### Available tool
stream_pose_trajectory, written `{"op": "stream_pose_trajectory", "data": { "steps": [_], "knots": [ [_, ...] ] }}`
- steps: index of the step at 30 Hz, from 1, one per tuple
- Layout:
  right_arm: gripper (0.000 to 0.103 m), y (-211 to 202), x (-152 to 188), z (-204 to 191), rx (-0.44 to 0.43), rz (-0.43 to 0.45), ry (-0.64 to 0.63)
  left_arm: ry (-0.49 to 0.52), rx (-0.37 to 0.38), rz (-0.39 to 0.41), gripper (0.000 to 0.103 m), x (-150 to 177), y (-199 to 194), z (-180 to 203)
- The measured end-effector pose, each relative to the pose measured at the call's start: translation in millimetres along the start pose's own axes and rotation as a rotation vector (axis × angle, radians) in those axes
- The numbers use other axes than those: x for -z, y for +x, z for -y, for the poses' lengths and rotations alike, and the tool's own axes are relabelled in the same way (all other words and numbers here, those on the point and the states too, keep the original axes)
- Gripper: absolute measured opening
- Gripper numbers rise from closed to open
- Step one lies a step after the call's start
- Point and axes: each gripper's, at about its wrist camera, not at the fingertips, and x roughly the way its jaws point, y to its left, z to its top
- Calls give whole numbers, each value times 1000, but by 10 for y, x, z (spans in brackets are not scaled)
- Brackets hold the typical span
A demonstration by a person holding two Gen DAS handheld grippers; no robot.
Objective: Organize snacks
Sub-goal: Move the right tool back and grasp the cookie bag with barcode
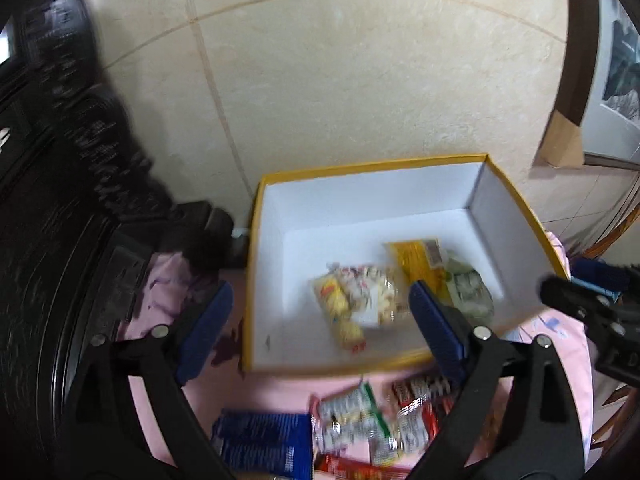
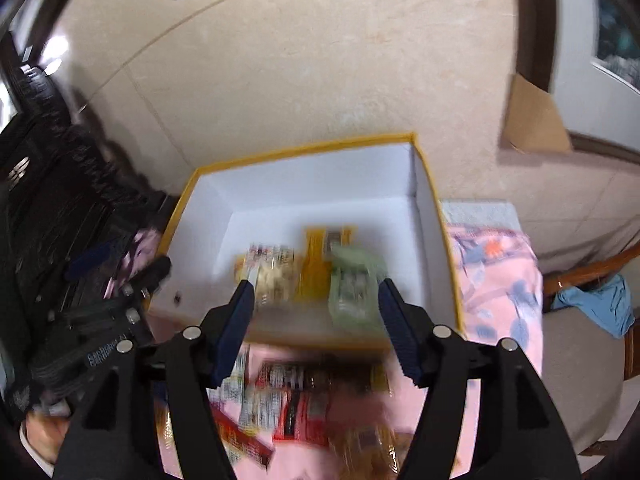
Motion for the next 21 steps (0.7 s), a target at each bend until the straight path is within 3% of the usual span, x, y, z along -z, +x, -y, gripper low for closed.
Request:
{"op": "stream_pose_trajectory", "data": {
  "steps": [8, 12, 17, 21],
  "knots": [
    [65, -292, 1419, 370, 60, -144, 68, -58, 34, -69, 92, 931, -341, -160],
    [65, -232, 1903, 464, 77, -213, 124, -63, 36, -96, 92, 1294, -444, -225],
    [65, -189, 1993, 439, 71, -204, 124, -60, 35, -135, 92, 1611, -529, -315],
    [65, -10, 1641, 306, 51, -168, 59, -69, 40, -147, 92, 1716, -569, -349]
  ]
}}
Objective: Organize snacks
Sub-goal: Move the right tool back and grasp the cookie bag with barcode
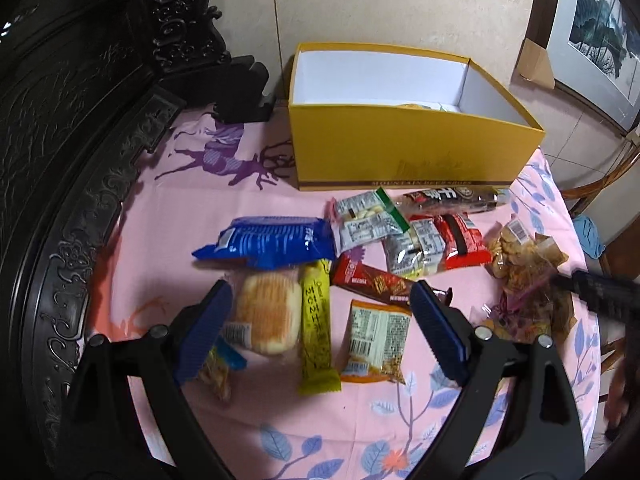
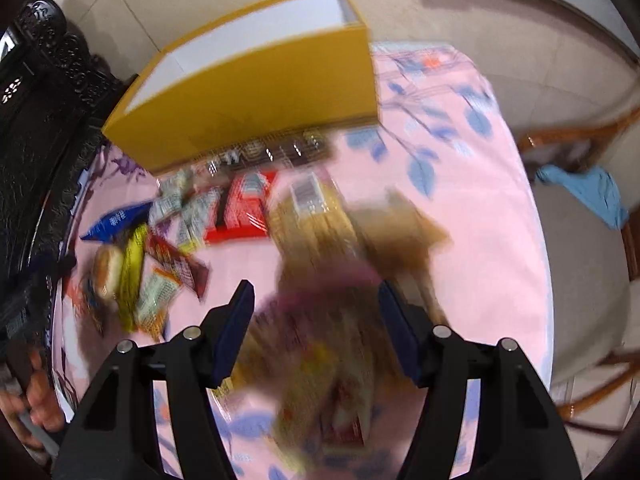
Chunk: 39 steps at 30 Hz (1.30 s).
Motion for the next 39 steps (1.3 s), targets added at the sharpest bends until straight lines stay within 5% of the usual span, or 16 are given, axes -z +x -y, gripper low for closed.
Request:
{"op": "stream_pose_trajectory", "data": {
  "steps": [4, 6, 11, 15, 19, 27, 36, 39],
  "knots": [
    [65, 250, -420, -222, 22, 22, -127, 5, 13, -10, 92, -13, 24, 24],
    [65, 446, -542, -264, 106, -19, -165, 13, 12, -8, 92, -20, 24, 41],
    [65, 768, -440, -195, 109, -138, -165, 28, 9, -14, 92, -16, 92, 40],
    [64, 774, -334, -287, 147, -128, -242, 17, 14, -32, 92, -34, 176, 28],
    [52, 757, -299, -291, 159, -122, -279, 38, 22, -26, 92, -68, 223, 104],
    [43, 627, -188, -123, 45, -136, -209, 43, 38, -34, 92, -12, 249, 174],
    [57, 749, -75, -80, 6, -193, -204, 53, 37, -52, 92, 119, 296, 203],
    [47, 716, -21, -83, -9, -175, -178, 64, 37, -54, 92, 135, 320, 216]
  ]
}}
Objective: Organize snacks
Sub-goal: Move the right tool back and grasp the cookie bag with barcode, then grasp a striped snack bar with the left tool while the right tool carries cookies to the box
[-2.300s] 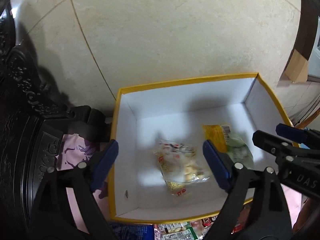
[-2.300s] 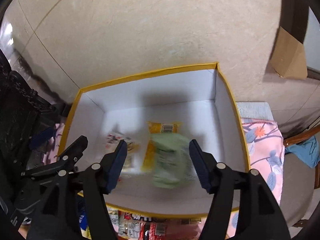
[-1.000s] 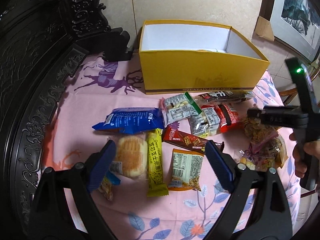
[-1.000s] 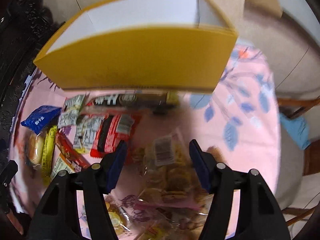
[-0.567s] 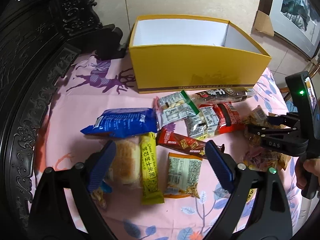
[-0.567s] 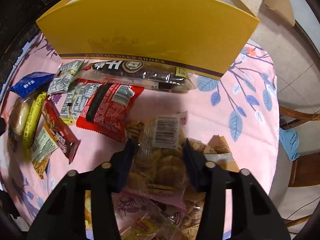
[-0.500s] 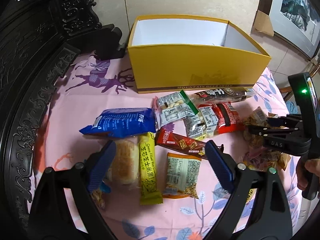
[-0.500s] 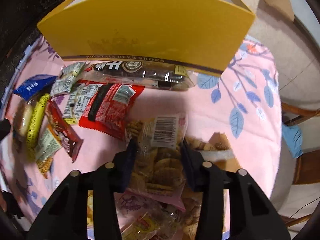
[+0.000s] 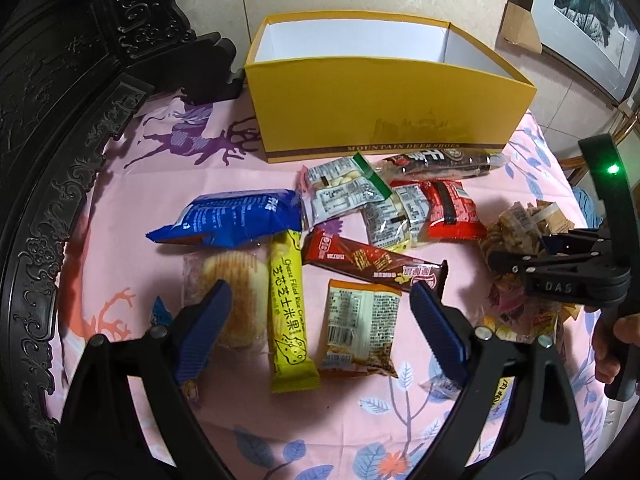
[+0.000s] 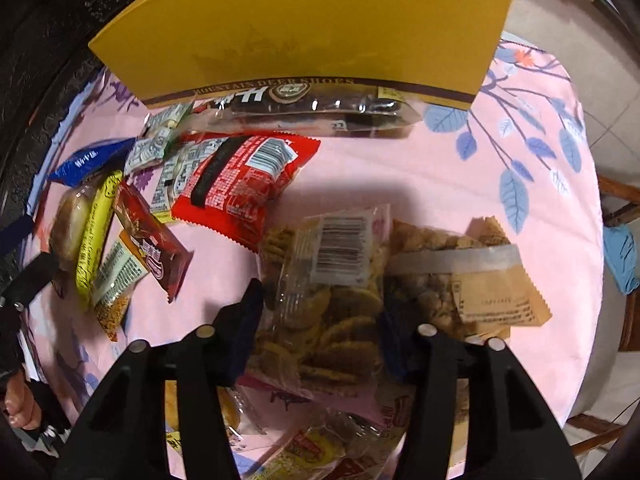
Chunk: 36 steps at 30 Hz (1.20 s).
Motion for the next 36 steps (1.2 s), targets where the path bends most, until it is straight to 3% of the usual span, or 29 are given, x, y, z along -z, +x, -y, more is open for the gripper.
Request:
{"op": "stream_pose_trajectory", "data": {
  "steps": [3, 9, 16, 21, 26, 29, 32, 36],
  "knots": [
    [42, -45, 13, -18, -13, 11, 22, 7, -23, 12, 92, 8, 27, -13],
    [40, -126, 101, 5, -4, 37, 22, -63, 15, 3, 92, -165, 87, -271],
    [41, -93, 59, 24, -29, 31, 53, -188, 3, -84, 92, -428, 518, -626],
    [41, -97, 65, 55, -45, 32, 66, -196, 50, -94, 93, -460, 478, -538],
    [42, -108, 94, 99, -55, 38, 78, -92, 128, -108, 93, -248, 414, -54],
    [42, -118, 105, 120, -61, 37, 85, 4, 114, -121, 92, -165, 551, 230],
    [42, -109, 96, 102, -65, 36, 86, 63, 129, -151, 79, -67, 645, 408],
    [42, -109, 106, 122, -72, 39, 94, 108, 103, -145, 78, 163, 557, 445]
  ]
}}
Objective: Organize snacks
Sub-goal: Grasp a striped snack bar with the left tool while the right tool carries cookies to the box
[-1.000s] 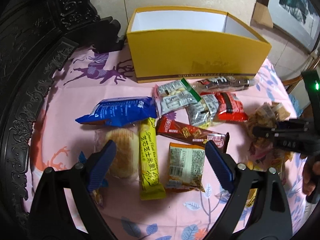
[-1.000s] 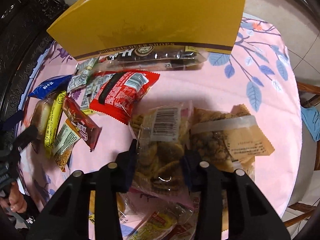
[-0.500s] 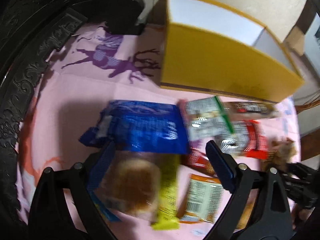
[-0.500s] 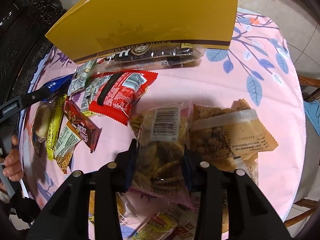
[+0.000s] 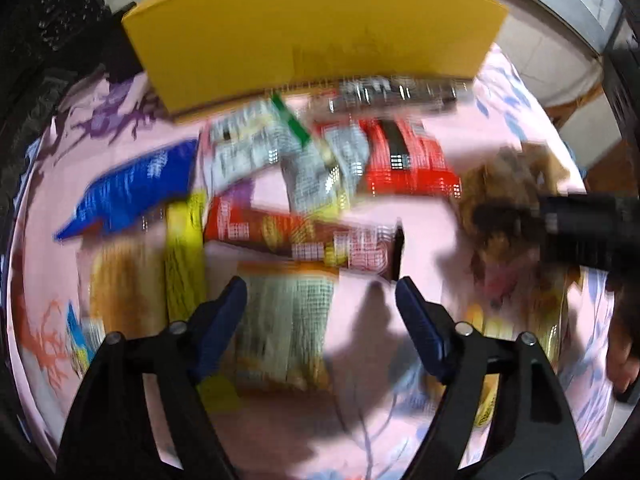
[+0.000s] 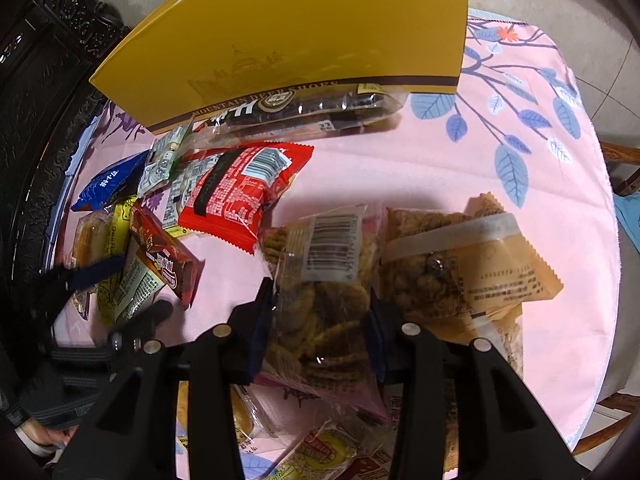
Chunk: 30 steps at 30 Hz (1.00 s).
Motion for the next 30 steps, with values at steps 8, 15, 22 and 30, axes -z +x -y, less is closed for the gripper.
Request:
{"op": "stream_pose_trajectory", "data": {
  "steps": [8, 15, 22, 30],
  "knots": [
    [42, -8, 7, 6, 2, 3, -4, 82, -33, 33, 40, 272, -26, 96],
    [42, -6, 6, -4, 5, 2, -3, 125, -36, 57, 34, 342, -104, 210],
    [40, -117, -1, -45, 15, 40, -22, 67, -22, 107, 20, 156, -349, 15],
    [39, -355, -20, -109, 11, 86, -38, -14, -10, 146, 19, -132, -577, -73]
  ]
}}
